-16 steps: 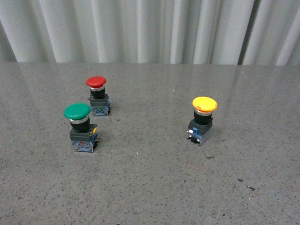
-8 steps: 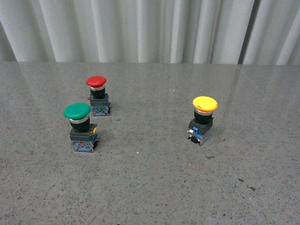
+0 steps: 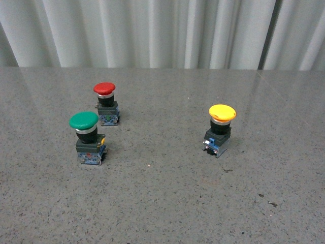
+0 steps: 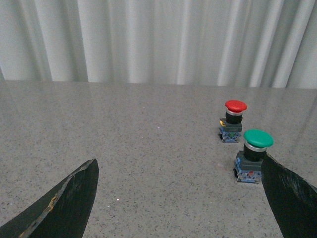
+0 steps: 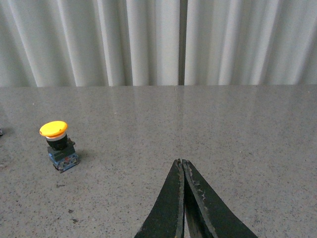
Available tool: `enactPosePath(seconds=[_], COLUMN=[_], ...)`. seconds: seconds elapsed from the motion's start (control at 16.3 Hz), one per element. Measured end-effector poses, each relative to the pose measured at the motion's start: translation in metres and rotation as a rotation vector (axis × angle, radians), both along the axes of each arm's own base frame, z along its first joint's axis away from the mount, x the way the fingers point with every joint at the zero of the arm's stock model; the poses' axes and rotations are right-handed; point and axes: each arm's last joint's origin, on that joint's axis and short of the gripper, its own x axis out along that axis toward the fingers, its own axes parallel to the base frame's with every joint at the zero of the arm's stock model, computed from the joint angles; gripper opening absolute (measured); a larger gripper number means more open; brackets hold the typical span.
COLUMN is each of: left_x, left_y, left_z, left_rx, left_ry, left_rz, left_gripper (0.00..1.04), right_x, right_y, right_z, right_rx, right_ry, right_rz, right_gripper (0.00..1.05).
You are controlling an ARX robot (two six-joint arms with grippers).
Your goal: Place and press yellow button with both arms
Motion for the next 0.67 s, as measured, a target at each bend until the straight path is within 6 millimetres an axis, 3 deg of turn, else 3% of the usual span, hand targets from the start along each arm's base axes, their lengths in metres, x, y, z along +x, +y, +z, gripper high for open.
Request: enactPosePath(seconds=[0.06, 0.18, 0.31, 0.49, 0.61, 0.67], left_x=[0.0, 0.0, 0.0, 0.0, 0.0, 0.0], left_y=[0.0, 0.0, 0.0, 0.0, 0.0, 0.0], left_z=[0.0, 0.0, 0.0, 0.0, 0.0, 0.0], left_rx=[0.0, 0.0, 0.0, 0.0, 0.0, 0.0], left_ry=[0.0, 0.0, 0.0, 0.0, 0.0, 0.0], left_rz=[0.0, 0.0, 0.0, 0.0, 0.0, 0.0], left_gripper=[0.98, 0.98, 0.98, 0.98, 0.98, 0.98], right_x=[0.0, 0.0, 0.0, 0.0, 0.0, 0.0], right_y=[0.0, 0.0, 0.0, 0.0, 0.0, 0.0], right_z=[0.0, 0.0, 0.0, 0.0, 0.0, 0.0], right_rx=[0.0, 0.0, 0.0, 0.0, 0.0, 0.0], right_ry=[0.0, 0.0, 0.0, 0.0, 0.0, 0.0], right_rz=[0.0, 0.0, 0.0, 0.0, 0.0, 0.0], right_gripper=[0.04, 0.24, 0.46, 0.88, 0.98, 0.97])
